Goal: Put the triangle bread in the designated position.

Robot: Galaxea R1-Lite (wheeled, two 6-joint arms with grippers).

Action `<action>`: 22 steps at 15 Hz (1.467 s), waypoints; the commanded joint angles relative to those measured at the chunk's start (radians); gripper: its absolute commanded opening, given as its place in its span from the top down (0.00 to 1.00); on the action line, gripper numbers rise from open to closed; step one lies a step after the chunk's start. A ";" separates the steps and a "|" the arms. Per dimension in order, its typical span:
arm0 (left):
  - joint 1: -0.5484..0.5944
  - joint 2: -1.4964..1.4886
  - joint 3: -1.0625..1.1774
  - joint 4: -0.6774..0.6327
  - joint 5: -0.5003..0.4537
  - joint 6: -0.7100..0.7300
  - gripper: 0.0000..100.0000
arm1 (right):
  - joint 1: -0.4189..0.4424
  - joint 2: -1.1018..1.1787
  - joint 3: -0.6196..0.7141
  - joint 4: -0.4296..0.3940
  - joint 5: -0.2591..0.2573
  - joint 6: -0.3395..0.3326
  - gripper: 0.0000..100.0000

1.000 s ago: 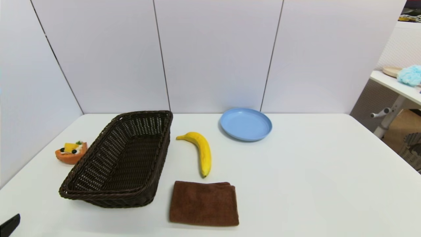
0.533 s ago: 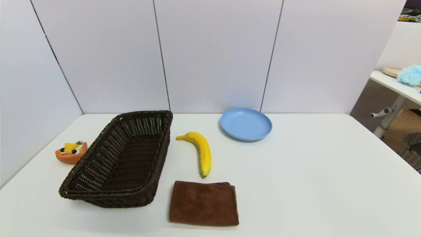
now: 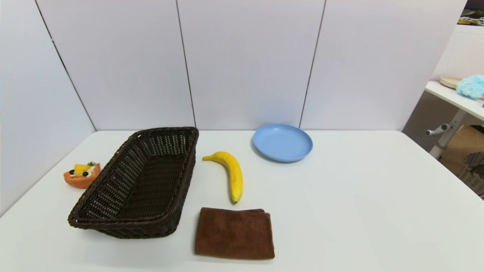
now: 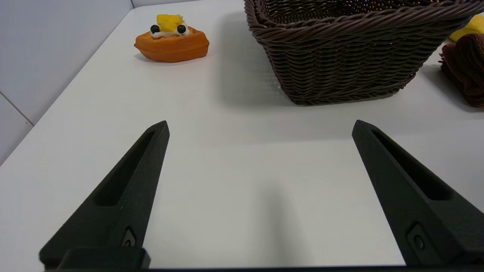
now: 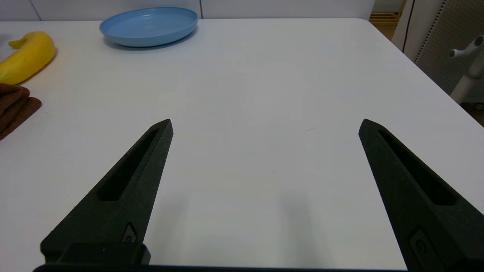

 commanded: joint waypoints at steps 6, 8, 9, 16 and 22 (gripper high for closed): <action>-0.001 -0.013 0.002 0.001 0.005 -0.030 0.00 | 0.000 0.001 0.000 0.000 0.000 0.000 0.00; -0.001 -0.013 0.002 0.001 0.005 -0.030 0.00 | 0.000 0.001 0.000 0.000 0.000 0.000 0.00; -0.001 -0.013 0.002 0.001 0.005 -0.030 0.00 | 0.000 0.001 0.000 0.000 0.000 0.000 0.00; -0.001 -0.013 0.002 0.001 0.005 -0.030 0.00 | 0.000 0.001 0.000 0.000 0.000 0.000 0.00; -0.001 -0.013 0.002 0.001 0.005 -0.030 0.00 | 0.000 0.001 0.000 0.000 0.000 -0.003 0.00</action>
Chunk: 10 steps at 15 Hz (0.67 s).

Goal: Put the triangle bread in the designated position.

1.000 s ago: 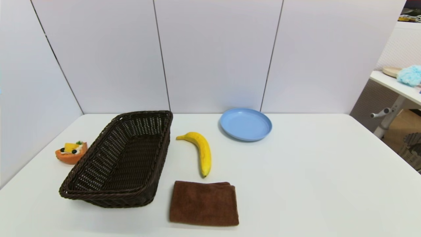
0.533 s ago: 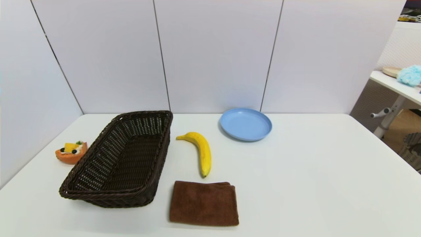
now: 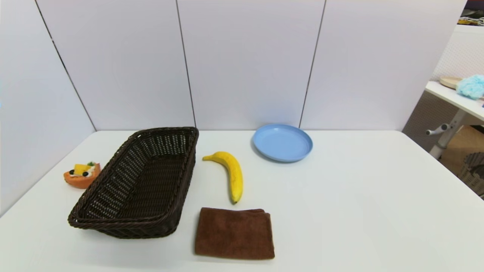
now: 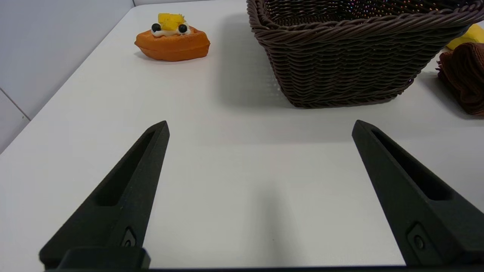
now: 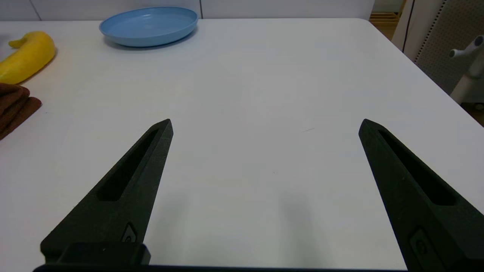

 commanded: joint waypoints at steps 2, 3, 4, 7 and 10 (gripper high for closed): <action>0.000 0.001 0.000 0.000 0.000 0.000 0.00 | 0.000 0.001 0.000 0.000 0.000 0.000 0.00; 0.000 0.001 0.000 0.000 0.000 0.000 0.00 | 0.000 0.001 0.000 0.000 0.000 0.000 0.00; 0.000 0.001 0.000 0.000 0.000 0.000 0.00 | 0.000 0.001 0.000 0.003 -0.002 -0.003 0.00; 0.000 0.001 0.000 0.000 0.000 0.000 0.00 | 0.000 0.001 0.000 0.000 -0.002 -0.005 0.00; 0.000 0.001 0.000 0.000 0.000 0.002 0.00 | 0.000 0.001 0.000 0.000 0.000 0.000 0.00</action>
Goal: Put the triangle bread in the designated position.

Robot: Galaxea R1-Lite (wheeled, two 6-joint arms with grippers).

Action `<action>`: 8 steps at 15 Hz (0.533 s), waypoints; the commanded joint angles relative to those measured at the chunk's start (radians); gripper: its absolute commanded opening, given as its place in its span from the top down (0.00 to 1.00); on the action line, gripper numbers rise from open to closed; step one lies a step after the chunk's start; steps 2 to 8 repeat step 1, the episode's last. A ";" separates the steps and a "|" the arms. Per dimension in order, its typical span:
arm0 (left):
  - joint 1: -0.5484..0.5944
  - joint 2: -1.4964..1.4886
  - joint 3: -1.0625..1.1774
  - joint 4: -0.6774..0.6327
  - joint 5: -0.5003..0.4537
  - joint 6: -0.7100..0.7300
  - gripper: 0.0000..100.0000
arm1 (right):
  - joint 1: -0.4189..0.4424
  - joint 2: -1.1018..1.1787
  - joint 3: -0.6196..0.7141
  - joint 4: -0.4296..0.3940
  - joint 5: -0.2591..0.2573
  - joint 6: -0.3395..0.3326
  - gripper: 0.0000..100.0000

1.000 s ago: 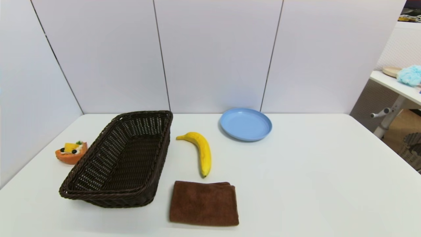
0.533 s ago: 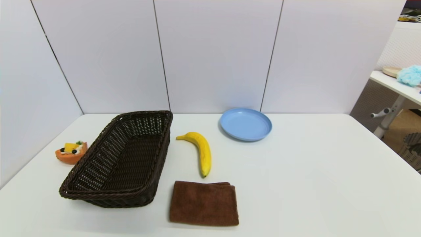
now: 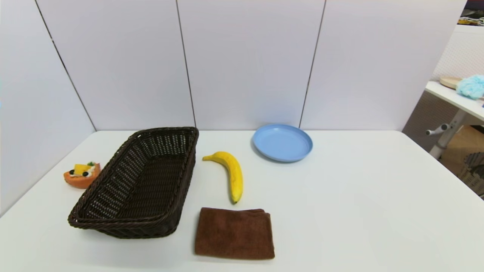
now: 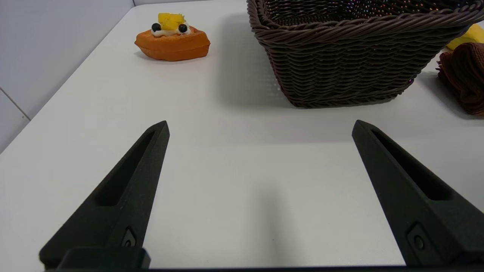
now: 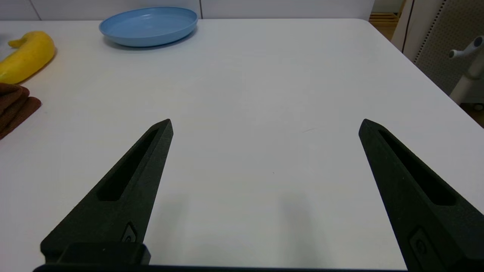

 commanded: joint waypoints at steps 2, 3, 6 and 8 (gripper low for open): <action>0.000 0.001 0.000 0.000 0.000 0.000 0.00 | 0.000 0.001 0.001 -0.001 0.000 0.001 0.00; 0.000 0.001 0.000 0.000 0.000 0.000 0.00 | 0.000 0.001 0.001 -0.001 0.000 0.001 0.00; 0.000 0.001 0.000 0.000 0.000 0.000 0.00 | 0.000 0.001 0.001 -0.001 0.000 0.001 0.00; 0.000 0.001 0.000 0.000 0.000 0.000 0.00 | 0.000 0.001 0.001 -0.001 0.000 0.001 0.00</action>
